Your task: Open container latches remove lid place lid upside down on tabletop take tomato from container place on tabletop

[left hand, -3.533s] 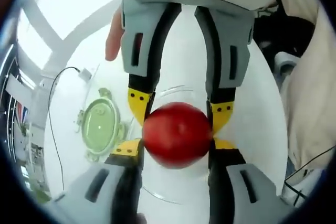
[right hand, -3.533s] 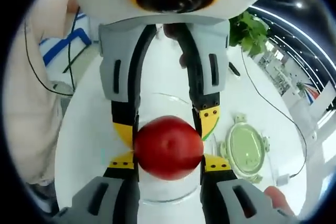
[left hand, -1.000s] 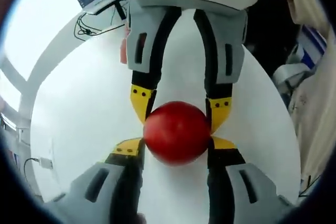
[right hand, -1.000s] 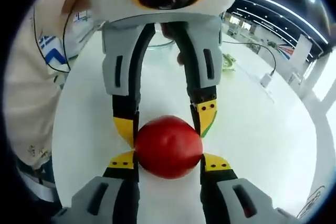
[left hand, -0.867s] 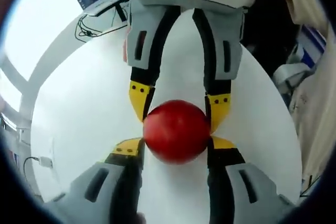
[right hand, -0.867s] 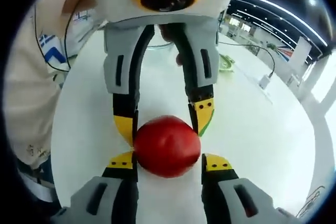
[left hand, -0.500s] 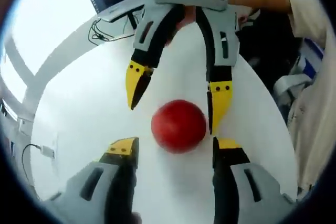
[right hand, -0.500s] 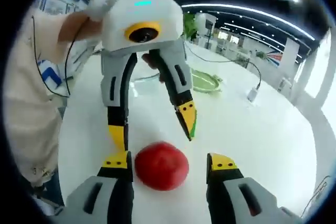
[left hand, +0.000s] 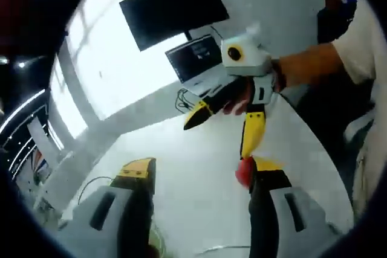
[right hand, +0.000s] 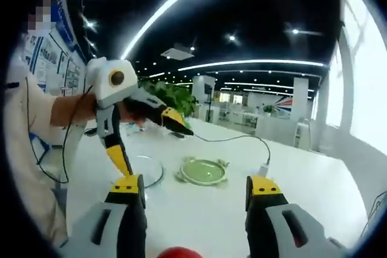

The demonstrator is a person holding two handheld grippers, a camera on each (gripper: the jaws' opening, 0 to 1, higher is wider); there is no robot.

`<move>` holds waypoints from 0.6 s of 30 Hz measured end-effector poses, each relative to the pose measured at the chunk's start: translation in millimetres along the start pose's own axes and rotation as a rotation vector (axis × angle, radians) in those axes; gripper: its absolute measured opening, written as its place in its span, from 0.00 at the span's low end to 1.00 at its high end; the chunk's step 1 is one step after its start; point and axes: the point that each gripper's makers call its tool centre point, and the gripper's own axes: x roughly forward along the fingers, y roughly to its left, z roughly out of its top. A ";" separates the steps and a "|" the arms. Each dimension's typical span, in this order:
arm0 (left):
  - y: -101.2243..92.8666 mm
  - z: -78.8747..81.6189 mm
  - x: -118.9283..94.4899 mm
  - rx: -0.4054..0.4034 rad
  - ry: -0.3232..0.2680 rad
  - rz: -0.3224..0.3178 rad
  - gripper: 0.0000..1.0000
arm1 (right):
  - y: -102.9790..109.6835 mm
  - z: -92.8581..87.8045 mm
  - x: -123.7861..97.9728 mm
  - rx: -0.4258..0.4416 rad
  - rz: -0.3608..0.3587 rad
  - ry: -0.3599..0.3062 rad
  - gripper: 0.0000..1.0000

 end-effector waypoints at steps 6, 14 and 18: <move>29.0 4.3 -58.3 -0.006 -0.038 0.109 0.53 | 4.0 12.4 5.7 -0.010 0.009 -0.023 0.62; 50.3 18.1 -114.7 -0.005 -0.103 0.205 0.54 | 9.3 42.4 -0.2 -0.023 -0.010 -0.093 0.61; 59.8 26.6 -142.0 -0.006 -0.146 0.258 0.53 | 9.5 59.1 -10.6 -0.017 -0.040 -0.147 0.60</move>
